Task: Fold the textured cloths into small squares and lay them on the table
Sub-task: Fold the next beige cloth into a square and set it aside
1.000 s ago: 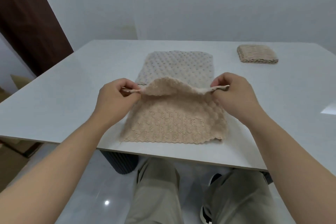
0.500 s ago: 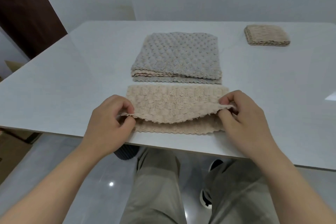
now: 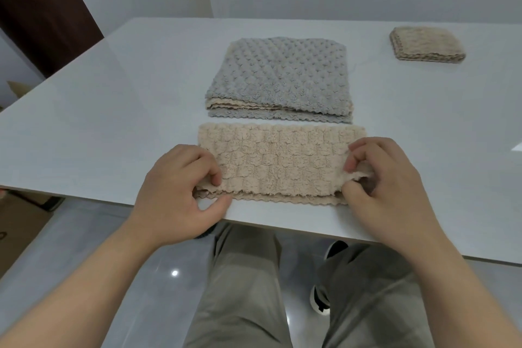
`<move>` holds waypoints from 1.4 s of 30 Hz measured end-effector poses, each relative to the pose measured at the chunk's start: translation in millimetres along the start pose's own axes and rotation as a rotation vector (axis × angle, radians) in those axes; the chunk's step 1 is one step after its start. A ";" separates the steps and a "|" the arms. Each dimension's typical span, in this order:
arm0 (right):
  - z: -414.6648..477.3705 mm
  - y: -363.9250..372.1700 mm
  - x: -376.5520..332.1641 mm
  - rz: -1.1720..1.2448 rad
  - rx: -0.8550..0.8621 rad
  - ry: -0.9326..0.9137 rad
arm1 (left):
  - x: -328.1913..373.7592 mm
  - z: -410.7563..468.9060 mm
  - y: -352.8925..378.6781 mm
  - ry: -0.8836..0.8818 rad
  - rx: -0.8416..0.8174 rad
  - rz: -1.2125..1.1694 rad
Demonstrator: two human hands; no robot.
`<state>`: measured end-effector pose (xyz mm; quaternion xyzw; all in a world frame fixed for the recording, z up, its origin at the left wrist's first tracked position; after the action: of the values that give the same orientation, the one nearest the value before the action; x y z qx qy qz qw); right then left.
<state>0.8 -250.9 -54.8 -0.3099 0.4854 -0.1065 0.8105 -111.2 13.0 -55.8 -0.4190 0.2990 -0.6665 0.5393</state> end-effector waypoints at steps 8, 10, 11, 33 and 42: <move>-5.1 9.4 -5.8 -0.208 -0.096 -0.049 | -1.8 -0.3 -0.9 0.031 0.042 -0.024; -4.3 4.8 -3.4 -0.185 -0.048 -0.038 | -3.6 0.1 -2.5 0.015 0.060 -0.059; -4.3 3.1 -2.7 -0.196 -0.031 -0.046 | -5.0 0.2 -3.5 0.009 0.068 -0.068; -34.7 -7.2 -10.3 -0.591 -0.033 -0.398 | -7.4 -6.3 -9.7 0.176 -0.053 0.085; -30.8 -4.3 0.6 -0.565 -0.008 -0.259 | 7.5 -10.6 -10.5 0.238 -0.042 0.255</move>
<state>-24.6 -266.9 -63.0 -0.4466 0.2732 -0.2854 0.8028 -125.9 7.6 -50.1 -0.3070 0.4253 -0.6312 0.5713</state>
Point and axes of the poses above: each hand's wrist, its own z-axis towards the middle knuckle, its own y-axis out of the palm, x = y × z, the point moved 8 cm from there along z, towards the middle knuckle, and after that the axes turned 7 degrees about z, right-handed, at the moved point
